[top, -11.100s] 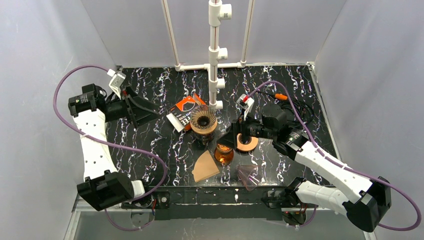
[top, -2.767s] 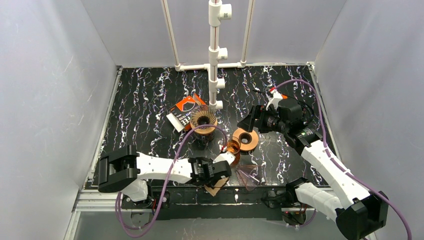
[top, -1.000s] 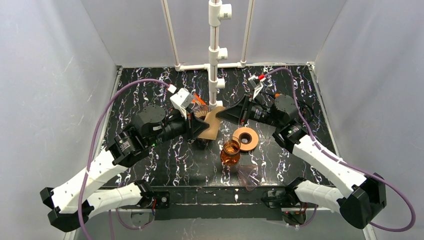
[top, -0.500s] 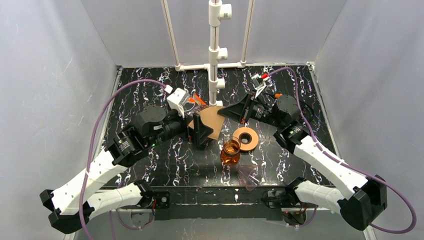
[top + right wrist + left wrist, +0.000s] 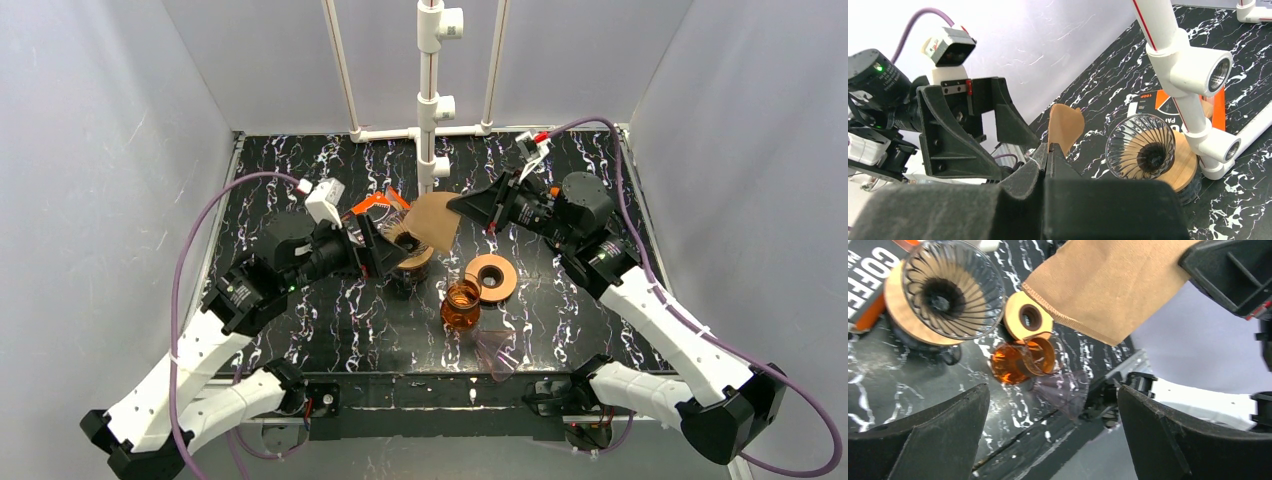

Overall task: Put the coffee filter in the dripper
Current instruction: Pick up the coffee filter from the center of the board.

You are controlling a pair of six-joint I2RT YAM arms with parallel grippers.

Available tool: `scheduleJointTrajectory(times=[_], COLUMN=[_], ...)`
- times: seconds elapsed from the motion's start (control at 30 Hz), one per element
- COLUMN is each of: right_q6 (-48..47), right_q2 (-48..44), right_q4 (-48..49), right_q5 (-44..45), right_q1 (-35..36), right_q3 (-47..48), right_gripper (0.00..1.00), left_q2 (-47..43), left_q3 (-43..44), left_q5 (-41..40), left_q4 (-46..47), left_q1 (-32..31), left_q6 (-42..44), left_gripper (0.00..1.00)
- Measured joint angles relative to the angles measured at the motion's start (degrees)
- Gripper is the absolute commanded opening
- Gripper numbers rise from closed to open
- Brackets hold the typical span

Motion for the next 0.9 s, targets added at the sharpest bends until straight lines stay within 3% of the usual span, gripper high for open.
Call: scheduleJointTrajectory(times=[0.17, 0.37, 0.5, 0.6, 0.9], right_q6=[-0.5, 0.7, 3.5, 5.7, 10.3], right_q2=[0.0, 0.1, -0.3, -0.3, -0.2], right_q4=[-1.4, -1.9, 0.1, 2.2, 6.3], right_q5=[0.1, 0.1, -0.2, -0.5, -1.3], right_q1=[0.0, 0.0, 0.0, 0.0, 0.0], right_q3=[0.6, 2.9, 3.3, 3.3, 4.3], right_gripper=[0.01, 0.01, 0.01, 0.01, 0.01], left_q2=[-3.2, -0.7, 0.7, 1.6, 6.2], left_q3=[-8.7, -16.7, -17.7, -17.7, -17.6], left_q5=[7.2, 12.8, 13.8, 14.3, 15.5], left_q4=[11.5, 27.1, 35.0, 41.0, 55.4], left_q1=[1.2, 1.2, 1.2, 1.2, 1.4], left_q6=[-7.8, -14.5, -15.8, -15.8, -15.4], left_gripper=[0.98, 0.98, 0.97, 0.90, 0.88])
